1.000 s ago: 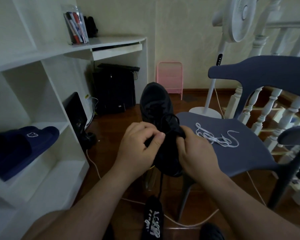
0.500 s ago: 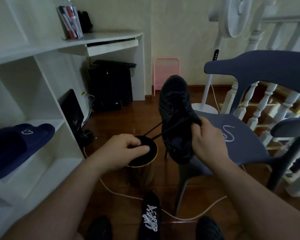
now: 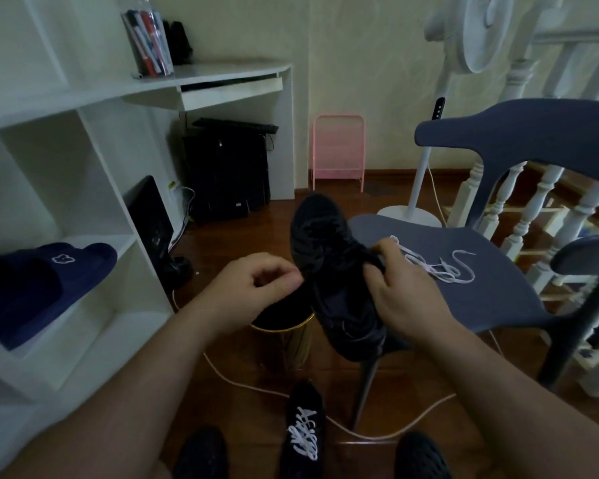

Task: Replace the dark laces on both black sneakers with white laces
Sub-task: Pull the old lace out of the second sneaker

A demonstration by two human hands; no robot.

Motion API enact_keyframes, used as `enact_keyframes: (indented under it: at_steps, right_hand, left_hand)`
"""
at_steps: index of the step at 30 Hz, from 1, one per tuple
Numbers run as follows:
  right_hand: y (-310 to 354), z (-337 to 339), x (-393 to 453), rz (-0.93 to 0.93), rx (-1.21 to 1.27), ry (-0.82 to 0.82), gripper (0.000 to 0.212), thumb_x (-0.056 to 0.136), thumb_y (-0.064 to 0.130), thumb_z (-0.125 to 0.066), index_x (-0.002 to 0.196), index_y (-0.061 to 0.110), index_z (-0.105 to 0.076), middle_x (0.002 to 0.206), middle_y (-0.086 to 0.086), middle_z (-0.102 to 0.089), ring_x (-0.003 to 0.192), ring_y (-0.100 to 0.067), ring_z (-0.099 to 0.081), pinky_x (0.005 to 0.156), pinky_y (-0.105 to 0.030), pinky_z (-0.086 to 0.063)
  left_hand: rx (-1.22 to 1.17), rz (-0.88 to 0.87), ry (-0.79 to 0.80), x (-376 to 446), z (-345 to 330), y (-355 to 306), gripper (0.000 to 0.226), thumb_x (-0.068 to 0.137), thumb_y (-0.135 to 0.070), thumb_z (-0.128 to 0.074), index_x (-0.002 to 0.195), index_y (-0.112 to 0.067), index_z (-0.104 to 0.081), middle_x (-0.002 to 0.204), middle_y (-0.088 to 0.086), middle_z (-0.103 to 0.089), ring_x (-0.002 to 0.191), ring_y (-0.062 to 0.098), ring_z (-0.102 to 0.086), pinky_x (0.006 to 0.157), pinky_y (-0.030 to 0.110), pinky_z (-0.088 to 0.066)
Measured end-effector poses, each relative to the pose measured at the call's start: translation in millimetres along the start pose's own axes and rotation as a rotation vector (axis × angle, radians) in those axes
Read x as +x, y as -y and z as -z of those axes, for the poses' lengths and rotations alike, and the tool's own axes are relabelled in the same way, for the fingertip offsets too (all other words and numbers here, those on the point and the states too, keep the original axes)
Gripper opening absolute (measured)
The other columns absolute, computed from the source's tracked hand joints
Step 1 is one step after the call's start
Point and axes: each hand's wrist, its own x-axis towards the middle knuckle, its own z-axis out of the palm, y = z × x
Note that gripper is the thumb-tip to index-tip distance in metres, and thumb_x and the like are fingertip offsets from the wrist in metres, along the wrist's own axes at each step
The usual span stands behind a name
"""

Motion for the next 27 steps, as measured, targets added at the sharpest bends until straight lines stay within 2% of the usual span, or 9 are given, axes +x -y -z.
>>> enact_keyframes:
  at_steps: [3,7,10,12,15,19,21,24,27]
  right_hand:
    - [3,-8,-3,0.025,-0.066,0.085,0.018,0.105,0.048,-0.041,0.099,0.032,-0.037,0.075,-0.001,-0.056,0.071,-0.033,-0.056,0.059,-0.047,-0.045]
    - [8,-14,-6,0.074,-0.074,0.119,0.023,0.105,0.054,-0.041,0.097,0.033,-0.034,0.072,0.000,-0.055,0.065,-0.029,-0.055,0.055,-0.046,-0.042]
    - [9,-16,-7,0.100,-0.107,0.149,0.027,0.102,0.059,-0.038,0.097,0.032,-0.034,0.072,-0.001,-0.055,0.064,-0.028,-0.055,0.055,-0.050,-0.045]
    - [9,-18,-8,0.101,-0.130,0.167,0.031,0.100,0.062,-0.037,0.097,0.031,-0.035,0.074,-0.002,-0.056,0.065,-0.027,-0.055,0.056,-0.051,-0.047]
    - [10,-21,-6,0.090,-0.139,0.188,0.032,0.102,0.061,-0.038,0.096,0.030,-0.036,0.080,-0.002,-0.058,0.069,-0.026,-0.056,0.058,-0.051,-0.050]
    - [11,-22,-7,0.104,-0.205,0.186,0.021,0.106,0.051,-0.041,0.106,0.030,-0.038,0.076,-0.002,-0.054,0.065,-0.025,-0.053,0.054,-0.043,-0.043]
    - [11,-22,-8,0.122,-0.228,0.186,0.020,0.107,0.049,-0.040,0.120,0.034,-0.039,0.079,-0.002,-0.057,0.068,-0.026,-0.055,0.056,-0.043,-0.048]
    - [11,-22,-8,0.139,-0.256,0.222,0.019,0.107,0.051,-0.040,0.121,0.040,-0.044,0.092,-0.003,-0.062,0.081,-0.030,-0.060,0.067,-0.047,-0.054]
    - [10,-27,-11,0.181,-0.235,0.280,0.013,0.106,0.052,-0.043,0.112,0.041,-0.049,0.097,0.003,-0.064,0.087,-0.027,-0.061,0.068,-0.044,-0.053]
  left_hand:
    - [0.120,-0.116,-0.171,2,-19,-9,0.016,0.096,-0.050,-0.068,0.110,-0.043,-0.072,0.110,-0.024,-0.058,0.109,-0.002,-0.056,0.092,0.025,-0.048]
    - [0.343,-0.033,-0.134,8,-42,-11,0.033,0.097,-0.052,-0.065,0.128,-0.040,-0.064,0.112,-0.021,-0.047,0.107,0.002,-0.050,0.085,0.026,-0.048]
    - [0.405,-0.078,-0.203,12,-49,-10,0.023,0.101,-0.053,-0.059,0.105,-0.034,-0.070,0.098,-0.015,-0.052,0.091,0.005,-0.054,0.076,0.034,-0.052]
    - [0.428,-0.148,-0.278,11,-52,-8,0.028,0.103,-0.050,-0.056,0.090,-0.030,-0.071,0.089,-0.012,-0.057,0.085,0.007,-0.055,0.070,0.037,-0.051]
    - [0.454,-0.205,-0.362,6,-49,-10,0.028,0.104,-0.048,-0.058,0.107,-0.029,-0.079,0.094,-0.012,-0.068,0.087,0.007,-0.061,0.072,0.029,-0.050]
    - [0.444,-0.137,-0.300,4,-34,-16,0.026,0.104,-0.045,-0.060,0.116,-0.032,-0.078,0.104,-0.015,-0.074,0.095,0.004,-0.066,0.076,0.018,-0.047]
    - [0.325,0.003,-0.231,5,-23,-20,0.019,0.102,-0.046,-0.063,0.101,-0.035,-0.079,0.090,-0.018,-0.073,0.088,0.003,-0.066,0.072,0.021,-0.047]
    - [-0.305,0.214,-0.102,8,-15,-26,0.031,0.103,-0.041,-0.063,0.079,-0.027,-0.076,0.070,-0.009,-0.066,0.073,0.013,-0.063,0.070,0.031,-0.046]
    - [-0.945,0.244,-0.073,15,-13,-34,0.028,0.102,-0.042,-0.056,0.104,-0.023,-0.076,0.084,-0.003,-0.070,0.073,0.015,-0.062,0.074,0.035,-0.049]
